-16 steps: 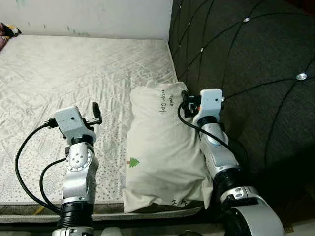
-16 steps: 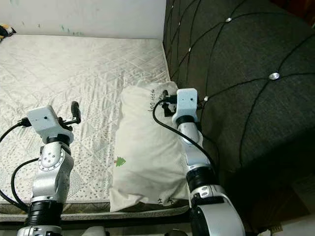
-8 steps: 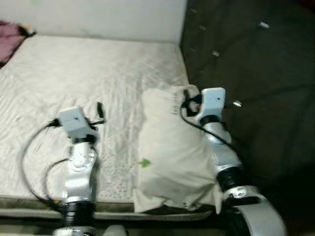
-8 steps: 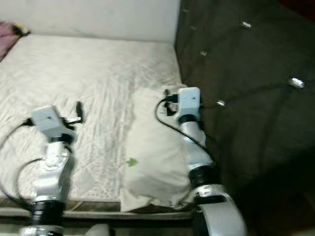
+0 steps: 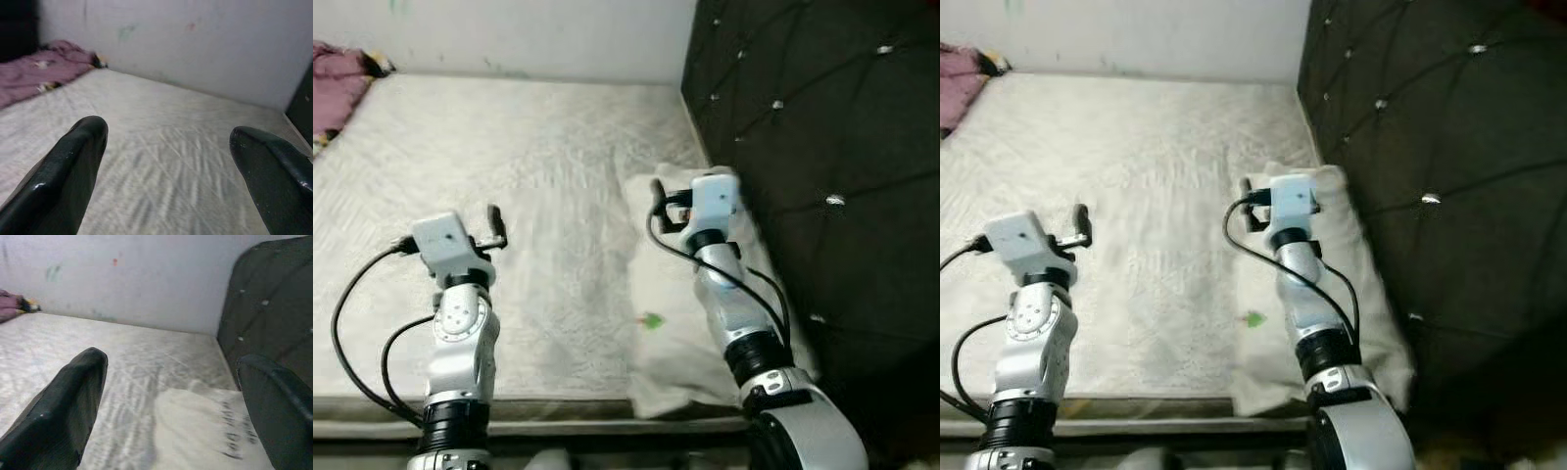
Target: Clean up the room
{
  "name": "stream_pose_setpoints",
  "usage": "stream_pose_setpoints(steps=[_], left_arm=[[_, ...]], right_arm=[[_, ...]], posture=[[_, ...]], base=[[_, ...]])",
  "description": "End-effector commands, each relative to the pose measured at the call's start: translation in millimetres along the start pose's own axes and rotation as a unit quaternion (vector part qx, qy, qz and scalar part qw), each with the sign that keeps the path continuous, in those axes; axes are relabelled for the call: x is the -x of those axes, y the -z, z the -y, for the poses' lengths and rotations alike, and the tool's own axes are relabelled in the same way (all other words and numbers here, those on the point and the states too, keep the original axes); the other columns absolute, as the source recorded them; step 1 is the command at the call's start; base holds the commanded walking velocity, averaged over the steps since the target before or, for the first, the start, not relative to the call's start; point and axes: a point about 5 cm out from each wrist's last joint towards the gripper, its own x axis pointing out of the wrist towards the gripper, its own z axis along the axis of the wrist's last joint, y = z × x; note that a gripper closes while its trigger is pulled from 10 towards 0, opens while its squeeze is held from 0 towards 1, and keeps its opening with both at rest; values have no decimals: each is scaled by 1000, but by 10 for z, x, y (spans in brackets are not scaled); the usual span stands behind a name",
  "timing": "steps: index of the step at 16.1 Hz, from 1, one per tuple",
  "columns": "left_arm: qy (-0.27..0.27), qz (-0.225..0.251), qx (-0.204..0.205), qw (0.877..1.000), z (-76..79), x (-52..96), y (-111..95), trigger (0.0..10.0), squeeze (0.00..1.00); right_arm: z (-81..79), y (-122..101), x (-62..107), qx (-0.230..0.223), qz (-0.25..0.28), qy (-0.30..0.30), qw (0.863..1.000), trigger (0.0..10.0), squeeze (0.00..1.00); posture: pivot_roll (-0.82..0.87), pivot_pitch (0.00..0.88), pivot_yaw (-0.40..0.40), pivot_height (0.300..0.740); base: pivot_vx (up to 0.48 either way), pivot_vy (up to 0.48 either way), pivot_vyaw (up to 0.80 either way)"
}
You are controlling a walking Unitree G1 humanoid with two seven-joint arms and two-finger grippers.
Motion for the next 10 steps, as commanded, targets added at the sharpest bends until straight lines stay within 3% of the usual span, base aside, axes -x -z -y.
stream_pose_setpoints(steps=[1,3,4,7,8,10], left_arm=[[12,-5,3,1000,77,12,20,10000,0],[14,-2,-2,1000,81,12,15,10000,0],[12,-2,-1,1000,81,11,17,10000,0],[12,-2,-3,1000,74,5,16,10000,0],[12,-1,-3,1000,72,2,16,10000,0],[12,0,-2,1000,71,2,14,10000,0]], right_arm=[[132,1,2,6,0,23,1000,10000,0],[171,19,6,9,-4,36,999,10000,0],[194,19,10,5,-1,42,999,0,0],[188,24,6,10,-3,42,999,0,0],[185,32,4,12,-6,42,999,9451,0],[180,40,-1,14,-9,40,999,10000,0]], posture=[[76,0,-6,740],[77,0,-7,740],[77,0,-7,740],[77,0,-7,740],[79,0,-6,740],[79,0,-6,740]], base=[[0,289,0],[0,0,0],[0,0,0],[0,0,0],[0,0,0],[0,0,0]])
